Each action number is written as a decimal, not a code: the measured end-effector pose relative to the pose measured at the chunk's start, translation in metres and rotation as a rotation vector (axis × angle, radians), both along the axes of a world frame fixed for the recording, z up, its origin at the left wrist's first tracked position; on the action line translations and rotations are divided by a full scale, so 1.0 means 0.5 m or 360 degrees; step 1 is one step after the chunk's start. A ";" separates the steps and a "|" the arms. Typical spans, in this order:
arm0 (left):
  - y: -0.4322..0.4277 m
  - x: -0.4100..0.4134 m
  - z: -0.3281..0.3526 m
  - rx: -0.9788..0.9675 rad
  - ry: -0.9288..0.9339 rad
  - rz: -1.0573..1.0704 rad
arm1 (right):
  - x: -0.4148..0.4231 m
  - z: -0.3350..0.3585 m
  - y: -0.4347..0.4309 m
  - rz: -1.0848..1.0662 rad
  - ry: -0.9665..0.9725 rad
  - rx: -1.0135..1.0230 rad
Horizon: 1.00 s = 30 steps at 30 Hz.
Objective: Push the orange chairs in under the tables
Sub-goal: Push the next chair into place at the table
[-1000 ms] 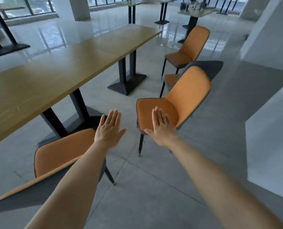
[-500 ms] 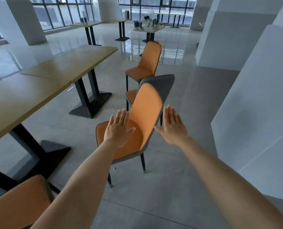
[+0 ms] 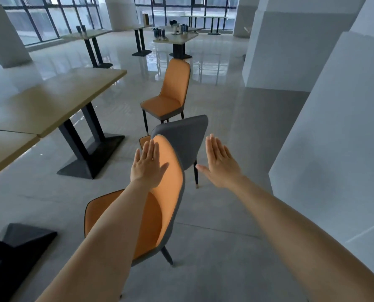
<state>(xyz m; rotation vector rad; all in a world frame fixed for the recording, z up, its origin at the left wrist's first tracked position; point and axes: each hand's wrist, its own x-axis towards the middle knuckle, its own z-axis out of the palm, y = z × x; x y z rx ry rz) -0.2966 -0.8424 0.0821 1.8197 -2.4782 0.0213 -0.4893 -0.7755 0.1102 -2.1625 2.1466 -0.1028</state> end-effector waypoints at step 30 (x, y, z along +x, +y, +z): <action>-0.337 -0.238 -0.179 0.0451 0.0346 0.1396 | -0.126 -0.152 -0.700 0.1493 0.0290 0.0374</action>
